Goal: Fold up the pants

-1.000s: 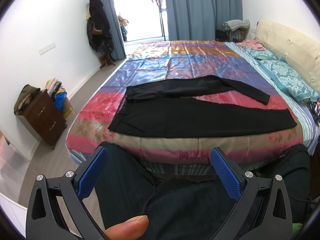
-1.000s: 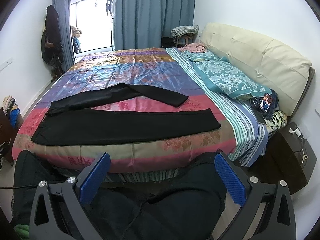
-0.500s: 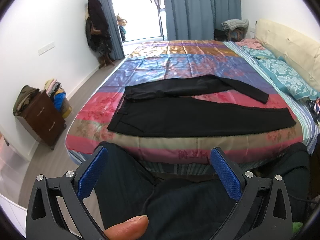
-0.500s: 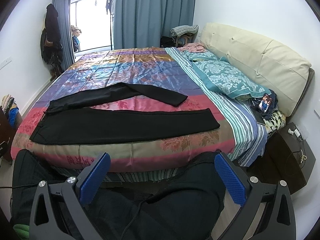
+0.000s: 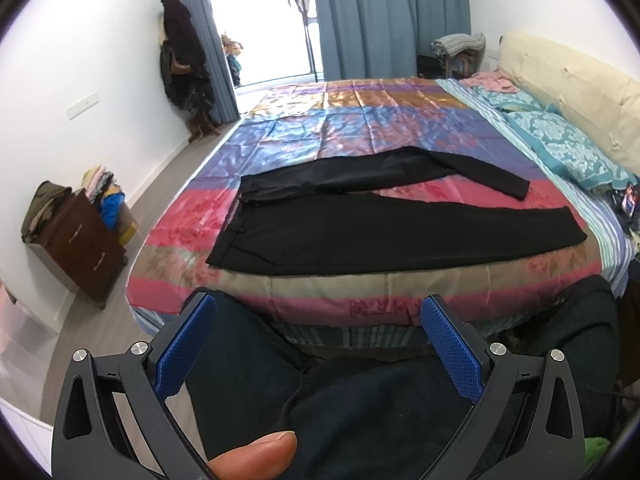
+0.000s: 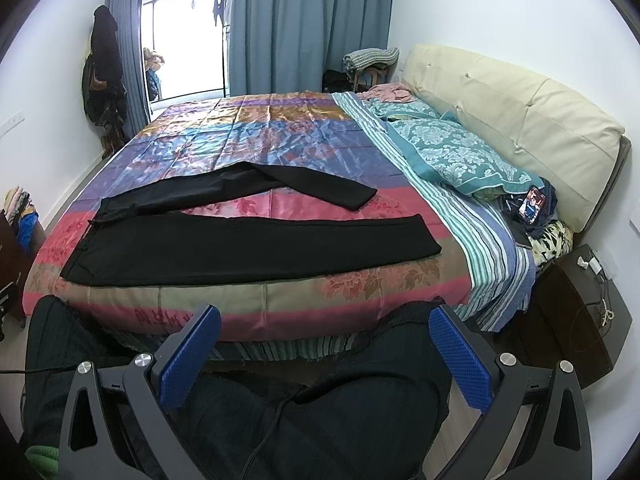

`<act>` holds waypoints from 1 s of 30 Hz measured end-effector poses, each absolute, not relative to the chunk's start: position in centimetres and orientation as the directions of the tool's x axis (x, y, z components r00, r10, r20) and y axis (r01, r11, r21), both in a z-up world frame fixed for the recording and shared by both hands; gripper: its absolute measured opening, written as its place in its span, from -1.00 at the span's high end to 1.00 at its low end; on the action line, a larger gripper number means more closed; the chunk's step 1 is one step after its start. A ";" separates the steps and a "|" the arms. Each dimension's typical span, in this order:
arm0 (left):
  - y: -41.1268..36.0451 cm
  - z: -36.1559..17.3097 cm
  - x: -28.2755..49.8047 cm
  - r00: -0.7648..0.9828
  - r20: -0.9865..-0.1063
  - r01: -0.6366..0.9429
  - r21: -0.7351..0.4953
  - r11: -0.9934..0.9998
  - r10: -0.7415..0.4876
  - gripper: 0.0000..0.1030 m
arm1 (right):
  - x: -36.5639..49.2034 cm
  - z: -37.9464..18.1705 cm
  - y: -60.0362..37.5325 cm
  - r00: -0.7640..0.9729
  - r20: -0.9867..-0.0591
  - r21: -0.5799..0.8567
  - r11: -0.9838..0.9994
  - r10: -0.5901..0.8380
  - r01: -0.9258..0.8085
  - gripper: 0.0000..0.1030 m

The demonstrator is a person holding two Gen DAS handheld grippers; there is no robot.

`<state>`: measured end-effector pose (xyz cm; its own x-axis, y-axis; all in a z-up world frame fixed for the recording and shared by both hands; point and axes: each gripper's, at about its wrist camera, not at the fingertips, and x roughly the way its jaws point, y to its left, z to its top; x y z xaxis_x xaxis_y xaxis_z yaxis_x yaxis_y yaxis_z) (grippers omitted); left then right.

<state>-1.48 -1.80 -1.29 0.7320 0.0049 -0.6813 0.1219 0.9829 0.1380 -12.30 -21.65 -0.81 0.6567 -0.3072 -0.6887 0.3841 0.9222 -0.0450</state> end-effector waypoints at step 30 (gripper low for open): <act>-1.7 -1.5 -0.9 0.712 -0.702 0.128 0.124 0.984 -0.004 -0.99 | -11.9 -1.2 -21.3 0.647 -0.701 -0.051 0.926 -0.300 0.374 -1.00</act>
<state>-0.94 -1.67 -1.50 0.7123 -0.0044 -0.7019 0.1284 0.9839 0.1241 -11.92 -21.33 -1.22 0.6468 -0.2998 -0.7013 0.3736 0.9262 -0.0513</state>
